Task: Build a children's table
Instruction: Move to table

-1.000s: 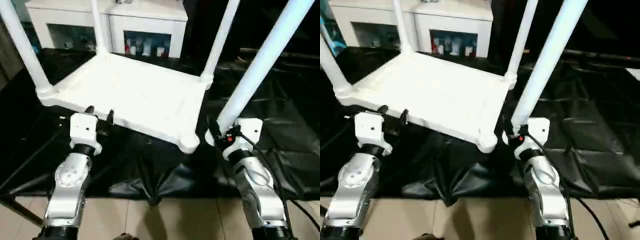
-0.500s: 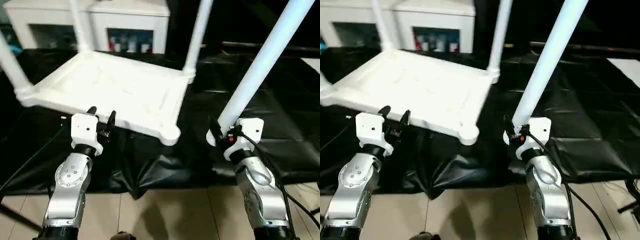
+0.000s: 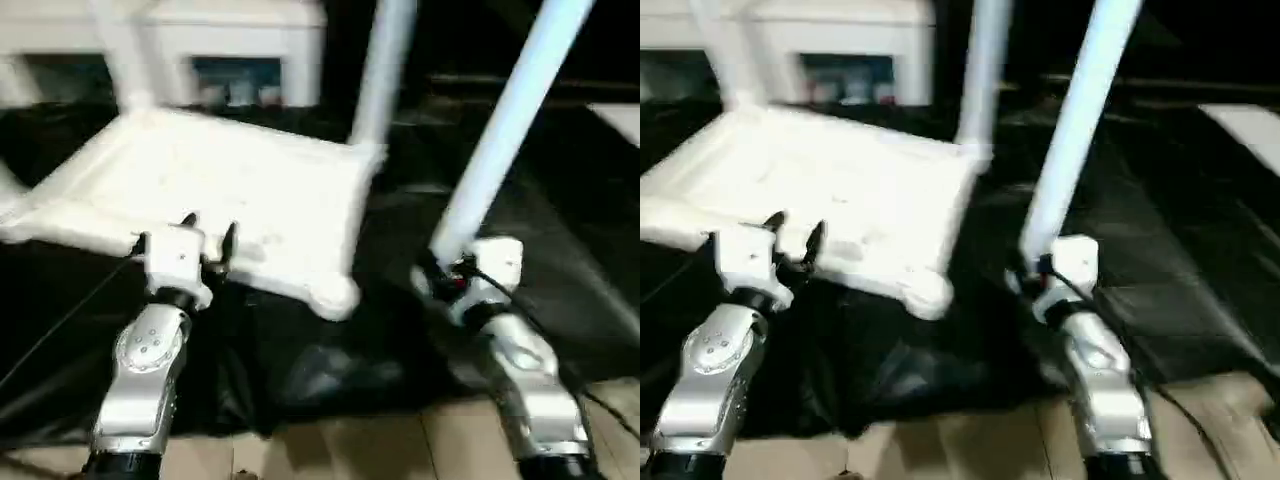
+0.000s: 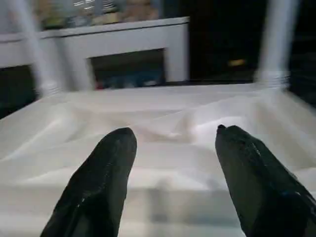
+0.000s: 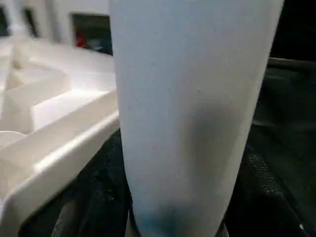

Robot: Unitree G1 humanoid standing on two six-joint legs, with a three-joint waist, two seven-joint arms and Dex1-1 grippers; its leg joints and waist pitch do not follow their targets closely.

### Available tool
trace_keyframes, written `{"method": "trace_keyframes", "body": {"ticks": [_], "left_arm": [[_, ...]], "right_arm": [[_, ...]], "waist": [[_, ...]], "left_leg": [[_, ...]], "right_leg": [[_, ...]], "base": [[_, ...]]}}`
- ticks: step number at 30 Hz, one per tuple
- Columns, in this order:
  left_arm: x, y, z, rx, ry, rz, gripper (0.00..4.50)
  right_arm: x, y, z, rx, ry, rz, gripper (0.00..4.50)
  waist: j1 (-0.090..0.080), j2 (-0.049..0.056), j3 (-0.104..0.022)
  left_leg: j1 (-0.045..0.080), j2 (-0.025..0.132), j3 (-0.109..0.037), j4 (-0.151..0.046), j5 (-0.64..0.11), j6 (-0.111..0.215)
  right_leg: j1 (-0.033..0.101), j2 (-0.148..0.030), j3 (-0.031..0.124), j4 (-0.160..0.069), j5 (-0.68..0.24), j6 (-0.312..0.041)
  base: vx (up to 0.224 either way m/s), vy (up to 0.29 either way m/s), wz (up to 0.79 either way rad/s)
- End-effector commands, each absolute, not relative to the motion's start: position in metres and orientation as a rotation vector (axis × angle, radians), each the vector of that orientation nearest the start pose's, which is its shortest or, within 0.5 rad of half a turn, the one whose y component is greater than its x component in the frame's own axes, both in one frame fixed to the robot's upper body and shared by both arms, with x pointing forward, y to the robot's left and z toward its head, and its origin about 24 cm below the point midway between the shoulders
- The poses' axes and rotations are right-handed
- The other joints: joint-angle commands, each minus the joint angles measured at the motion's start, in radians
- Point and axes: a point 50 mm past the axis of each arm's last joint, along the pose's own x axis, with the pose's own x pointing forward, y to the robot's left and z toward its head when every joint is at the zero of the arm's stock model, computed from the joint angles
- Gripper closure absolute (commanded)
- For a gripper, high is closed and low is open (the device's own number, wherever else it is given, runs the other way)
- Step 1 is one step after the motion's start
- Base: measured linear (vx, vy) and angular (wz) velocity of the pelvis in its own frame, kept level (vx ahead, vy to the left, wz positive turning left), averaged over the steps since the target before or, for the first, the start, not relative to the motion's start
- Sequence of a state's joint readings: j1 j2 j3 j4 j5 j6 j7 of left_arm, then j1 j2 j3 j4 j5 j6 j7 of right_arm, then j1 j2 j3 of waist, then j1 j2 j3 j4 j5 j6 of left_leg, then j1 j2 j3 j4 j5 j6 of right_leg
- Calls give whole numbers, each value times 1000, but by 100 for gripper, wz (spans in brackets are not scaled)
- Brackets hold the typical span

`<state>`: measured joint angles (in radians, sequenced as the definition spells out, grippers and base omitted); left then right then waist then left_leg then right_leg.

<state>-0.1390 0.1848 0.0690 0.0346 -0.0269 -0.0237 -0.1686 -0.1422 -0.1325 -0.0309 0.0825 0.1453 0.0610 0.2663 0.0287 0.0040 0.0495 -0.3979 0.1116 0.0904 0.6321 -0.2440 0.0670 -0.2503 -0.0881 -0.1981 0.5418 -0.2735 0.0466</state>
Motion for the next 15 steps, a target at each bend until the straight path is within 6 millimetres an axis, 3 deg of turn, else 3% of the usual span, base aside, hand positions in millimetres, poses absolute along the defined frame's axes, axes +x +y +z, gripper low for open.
{"method": "trace_keyframes", "body": {"ticks": [1,2,3,4,5,6,7,8,9,10,11,12,13,14,15], "left_arm": [[278,186,79,162,-122,-115,150],[278,186,79,161,-122,-114,150],[278,186,79,161,-122,-114,150],[278,186,79,161,-122,-113,150],[278,186,78,161,-122,-112,150],[278,186,78,161,-122,-111,150],[278,186,78,162,-122,-111,150],[278,186,78,162,-121,-111,150],[278,187,79,163,-120,-111,150],[278,187,79,164,-119,-113,150],[278,186,78,166,-118,-117,150],[278,186,78,166,-118,-119,150],[278,186,78,168,-116,-124,150],[279,186,78,169,-115,-131,150],[279,186,78,170,-114,-132,150]], "right_arm": [[281,-153,59,19,-9,300,256],[281,-153,59,21,-10,302,256],[281,-153,59,21,-10,302,256],[281,-153,59,31,-13,302,256],[281,-154,60,73,-18,295,256],[281,-154,60,83,-19,294,256],[281,-155,60,88,-18,284,256],[282,-156,60,85,-17,281,256],[282,-156,60,81,-17,280,256],[282,-156,60,78,-17,277,256],[282,-157,60,76,-18,274,256],[282,-157,60,75,-18,273,256],[282,-157,59,74,-19,269,256],[282,-158,59,76,-20,264,256],[282,-158,59,76,-20,262,256]], "waist": [[-50,29,-91],[-37,28,-76],[-37,19,-73],[-23,11,-62],[-21,-20,-53],[-16,-30,-45],[-2,-72,-30],[40,-105,-29],[48,-93,-45],[56,-97,-40],[61,-84,-31],[63,-68,-26],[64,-47,-26],[58,-24,-32],[51,10,-37]], "left_leg": [[230,107,-201,-70,283,548],[220,117,-253,-55,505,622],[204,116,-261,-58,549,612],[154,66,-236,-77,489,510],[128,90,-121,-94,298,339],[112,74,-104,-110,189,307],[92,40,-47,-119,-76,243],[72,-45,14,43,-190,126],[51,-34,-3,69,-144,89],[6,-30,-15,84,-52,17],[7,-19,-19,76,-24,-22],[10,0,-20,54,5,-42],[12,17,-20,29,21,-48],[28,48,-6,-50,37,-50],[55,83,-20,-103,-4,-50]], "right_leg": [[-131,61,30,128,-150,-7],[-174,48,88,178,-248,5],[-191,36,118,191,-217,22],[-183,49,146,212,-122,49],[-181,28,175,183,55,23],[-168,17,185,146,110,0],[-123,-13,235,37,60,-2],[-72,-119,357,-76,-386,12],[-27,-151,376,-68,-464,-40],[12,-122,351,-49,-486,-69],[12,-119,342,-50,-433,-140],[14,-112,316,-57,-388,-242],[11,-103,299,-58,-366,-284],[-2,-49,237,-47,-316,-302],[-26,-11,202,-18,-258,-266]], "base": [[221,-1,61],[209,-48,50],[90,-70,44],[90,-70,44],[68,-61,43],[93,-105,30],[93,-105,30],[91,-141,26],[86,-99,9],[86,-99,9],[81,-42,-6],[70,13,2],[70,13,2],[74,100,4],[114,151,1]]}}
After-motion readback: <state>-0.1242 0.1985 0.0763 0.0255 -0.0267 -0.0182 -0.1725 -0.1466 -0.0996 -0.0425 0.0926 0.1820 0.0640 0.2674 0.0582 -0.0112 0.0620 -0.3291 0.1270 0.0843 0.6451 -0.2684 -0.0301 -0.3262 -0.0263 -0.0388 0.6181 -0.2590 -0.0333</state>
